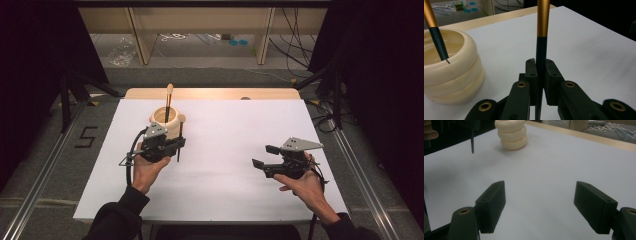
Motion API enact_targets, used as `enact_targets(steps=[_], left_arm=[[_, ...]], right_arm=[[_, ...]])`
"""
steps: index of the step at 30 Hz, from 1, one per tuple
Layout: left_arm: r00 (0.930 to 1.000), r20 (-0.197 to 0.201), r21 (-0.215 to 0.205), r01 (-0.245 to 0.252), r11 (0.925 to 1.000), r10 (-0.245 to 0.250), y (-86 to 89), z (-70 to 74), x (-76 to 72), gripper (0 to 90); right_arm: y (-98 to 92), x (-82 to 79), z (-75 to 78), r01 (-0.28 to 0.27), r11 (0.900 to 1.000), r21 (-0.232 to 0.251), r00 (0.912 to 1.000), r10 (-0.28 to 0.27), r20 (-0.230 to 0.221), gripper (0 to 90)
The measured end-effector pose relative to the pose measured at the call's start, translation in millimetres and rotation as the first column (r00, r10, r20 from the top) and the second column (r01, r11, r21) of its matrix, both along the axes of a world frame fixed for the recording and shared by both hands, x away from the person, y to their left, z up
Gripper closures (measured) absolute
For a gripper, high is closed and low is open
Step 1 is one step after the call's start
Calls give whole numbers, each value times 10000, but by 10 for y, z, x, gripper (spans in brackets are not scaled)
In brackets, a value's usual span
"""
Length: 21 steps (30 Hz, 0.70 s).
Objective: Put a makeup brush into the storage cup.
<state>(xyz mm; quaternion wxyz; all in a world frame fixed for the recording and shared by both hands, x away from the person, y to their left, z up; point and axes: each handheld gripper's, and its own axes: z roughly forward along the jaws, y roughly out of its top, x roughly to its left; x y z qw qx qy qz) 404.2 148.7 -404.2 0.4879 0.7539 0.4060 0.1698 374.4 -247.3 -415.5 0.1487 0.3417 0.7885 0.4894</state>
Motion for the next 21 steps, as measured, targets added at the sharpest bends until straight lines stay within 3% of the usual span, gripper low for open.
enact_targets(steps=[11, 16, 21], left_arm=[[9976, 211, -78, -659, 9978, 661, 145, 64, 103, 831], [9958, 78, -179, -906, 9957, 907, 201, 82, 184, 831], [9946, -78, -219, -1040, 9943, 1038, 271, 125, 269, 831]], right_arm=[[-106, -63, -56, 170, 9998, -68, 9997, -171, -157, 265], [-144, -83, -90, 213, 9996, 178, 9993, -207, -317, 262], [-169, -94, -120, 276, 9996, 55, 9995, -275, -179, 262]])
